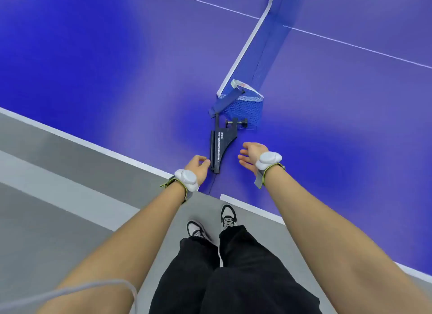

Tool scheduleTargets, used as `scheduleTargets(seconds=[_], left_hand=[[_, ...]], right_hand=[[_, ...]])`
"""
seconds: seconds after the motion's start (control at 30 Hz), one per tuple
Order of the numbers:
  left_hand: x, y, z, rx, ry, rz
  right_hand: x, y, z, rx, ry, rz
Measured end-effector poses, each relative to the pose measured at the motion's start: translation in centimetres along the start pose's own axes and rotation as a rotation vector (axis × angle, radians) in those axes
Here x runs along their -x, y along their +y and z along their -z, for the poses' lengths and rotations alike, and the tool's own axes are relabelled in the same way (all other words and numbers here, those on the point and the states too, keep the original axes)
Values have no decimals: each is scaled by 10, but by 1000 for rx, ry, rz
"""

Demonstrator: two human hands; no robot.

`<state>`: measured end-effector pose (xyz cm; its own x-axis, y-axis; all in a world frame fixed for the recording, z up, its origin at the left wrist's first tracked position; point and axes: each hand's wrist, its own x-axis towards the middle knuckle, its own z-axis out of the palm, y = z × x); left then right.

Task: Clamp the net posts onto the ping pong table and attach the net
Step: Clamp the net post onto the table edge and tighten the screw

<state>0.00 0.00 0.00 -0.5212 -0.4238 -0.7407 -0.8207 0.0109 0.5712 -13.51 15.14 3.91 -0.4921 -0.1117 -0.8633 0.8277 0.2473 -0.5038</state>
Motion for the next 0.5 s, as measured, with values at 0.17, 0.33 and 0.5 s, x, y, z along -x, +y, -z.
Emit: scheduleTargets(seconds=[0.17, 0.33, 0.5], left_hand=[[-21, 1, -12, 94, 36, 12], [-32, 2, -22, 7, 53, 5], [-34, -5, -22, -5, 41, -56]], right_hand=[[-32, 2, -21, 45, 87, 99], [-54, -2, -31, 75, 119, 158], [-70, 0, -34, 276, 204, 271]])
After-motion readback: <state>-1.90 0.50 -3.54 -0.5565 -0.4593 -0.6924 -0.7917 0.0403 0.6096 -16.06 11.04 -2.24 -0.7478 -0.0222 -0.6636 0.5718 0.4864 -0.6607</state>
